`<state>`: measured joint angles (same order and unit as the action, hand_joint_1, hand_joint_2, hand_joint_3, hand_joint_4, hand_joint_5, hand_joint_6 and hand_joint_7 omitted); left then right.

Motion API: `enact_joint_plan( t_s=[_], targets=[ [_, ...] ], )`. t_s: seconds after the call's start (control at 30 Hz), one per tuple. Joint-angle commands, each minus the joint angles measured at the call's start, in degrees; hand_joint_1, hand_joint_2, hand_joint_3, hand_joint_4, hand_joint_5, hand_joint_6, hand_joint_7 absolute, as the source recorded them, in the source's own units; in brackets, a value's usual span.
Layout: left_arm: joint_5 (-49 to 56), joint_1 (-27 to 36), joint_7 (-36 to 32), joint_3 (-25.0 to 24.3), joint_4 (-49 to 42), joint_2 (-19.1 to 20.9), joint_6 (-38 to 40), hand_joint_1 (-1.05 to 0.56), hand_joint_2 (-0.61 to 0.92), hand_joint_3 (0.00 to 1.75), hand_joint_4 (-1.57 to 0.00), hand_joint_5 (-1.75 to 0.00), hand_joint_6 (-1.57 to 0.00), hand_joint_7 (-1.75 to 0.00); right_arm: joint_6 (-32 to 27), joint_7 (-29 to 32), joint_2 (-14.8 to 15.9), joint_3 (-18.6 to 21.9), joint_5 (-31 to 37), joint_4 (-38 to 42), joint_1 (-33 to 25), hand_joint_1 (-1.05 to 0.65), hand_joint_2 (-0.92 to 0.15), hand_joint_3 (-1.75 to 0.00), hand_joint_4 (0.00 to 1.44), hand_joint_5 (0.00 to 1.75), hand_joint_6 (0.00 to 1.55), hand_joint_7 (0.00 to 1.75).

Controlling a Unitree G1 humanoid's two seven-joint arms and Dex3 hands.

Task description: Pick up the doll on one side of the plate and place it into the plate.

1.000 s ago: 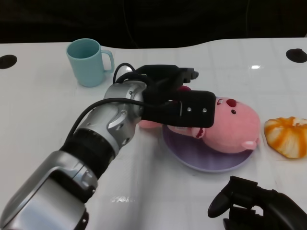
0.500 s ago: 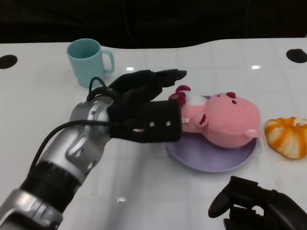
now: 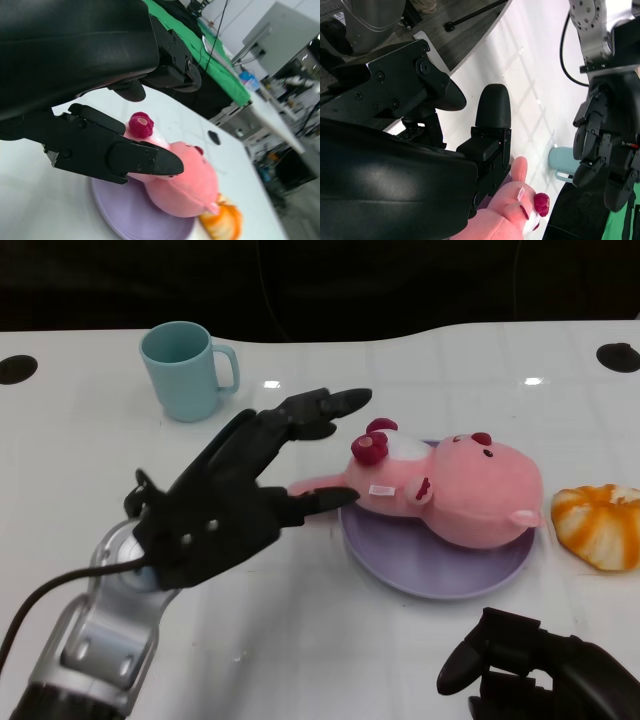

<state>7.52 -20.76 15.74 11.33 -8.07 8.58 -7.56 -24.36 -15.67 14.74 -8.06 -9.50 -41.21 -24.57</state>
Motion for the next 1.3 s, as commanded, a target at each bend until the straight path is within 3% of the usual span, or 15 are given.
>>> enact_joint_plan(
  t_s=[0.03,0.1,0.13,0.2,0.3,0.47,0.63,0.8,0.97,1.3],
  targets=[
    [-4.22,3.77,0.86,-2.17,3.84,-0.39,0.03,-0.25,0.92,0.17,-0.3,-0.94,-0.58,-0.18,0.77,-0.45,0.65,0.91,-0.43,0.31,-0.45,-0.05,-0.63,-1.1,0.65,1.75,0.52,1.39],
    [-7.22,6.65,0.55,-3.31,6.25,-1.5,0.87,-0.24,0.86,0.27,-0.42,-0.92,-0.66,-0.22,0.94,-0.69,0.7,1.02,-0.39,0.36,-0.52,-0.06,-0.63,-1.1,0.66,1.75,0.52,1.39],
    [-8.54,7.99,0.34,-3.8,7.5,-2.05,1.63,-0.23,0.76,0.45,-0.52,-0.88,-0.72,-0.23,0.95,-0.78,0.69,1.09,-0.43,0.36,-0.54,-0.06,-0.63,-1.09,0.66,1.75,0.52,1.38],
    [-10.84,10.61,-0.41,-4.68,10.63,-3.28,4.24,-0.21,0.68,0.6,-0.59,-0.86,-0.78,-0.24,0.83,-0.89,0.66,1.22,-0.47,0.35,-0.57,-0.06,-0.64,-1.09,0.66,1.75,0.52,1.38],
    [-14.2,15.83,-2.43,-5.85,18.13,-5.47,10.91,-0.17,0.61,0.78,-0.78,-0.93,-0.93,-0.35,0.45,-0.96,0.74,1.42,-0.42,0.31,-0.52,-0.07,-0.64,-1.09,0.65,1.75,0.52,1.38],
    [-17.97,22.34,-5.63,-6.79,28.21,-7.71,20.92,-0.07,0.49,1.16,-0.88,-1.26,-0.87,-0.88,0.13,-1.01,0.75,1.56,-0.55,0.35,-0.39,-0.07,-0.64,-1.08,0.65,1.75,0.52,1.37],
    [-21.09,28.26,-10.76,-7.47,36.44,-10.67,31.07,-0.05,0.42,1.46,-0.9,-1.52,-0.87,-1.23,0.19,-1.0,0.72,1.52,-0.55,0.52,-0.27,-0.08,-0.64,-1.07,0.64,1.75,0.53,1.37],
    [-25.16,31.33,-11.54,-8.47,40.73,-11.11,38.54,-0.05,0.45,1.49,-0.93,-1.69,-0.85,-1.47,0.14,-0.91,0.46,1.37,-0.7,0.51,-0.19,-0.07,-0.64,-1.08,0.64,1.75,0.54,1.36],
    [-27.67,34.53,-12.18,-9.21,43.2,-10.97,43.38,-0.05,0.45,1.5,-0.95,-1.74,-0.82,-1.67,0.42,-0.9,0.39,1.34,-0.67,0.49,-0.11,-0.07,-0.64,-1.08,0.64,1.75,0.54,1.36],
    [-30.18,38.92,-14.43,-9.27,47.72,-11.6,50.01,-0.05,0.39,1.57,-0.94,-1.75,-0.81,-1.69,1.56,-1.79,0.98,2.48,-0.93,1.43,0.02,-0.08,-0.63,-1.1,0.65,1.75,0.54,1.36]
  ],
)
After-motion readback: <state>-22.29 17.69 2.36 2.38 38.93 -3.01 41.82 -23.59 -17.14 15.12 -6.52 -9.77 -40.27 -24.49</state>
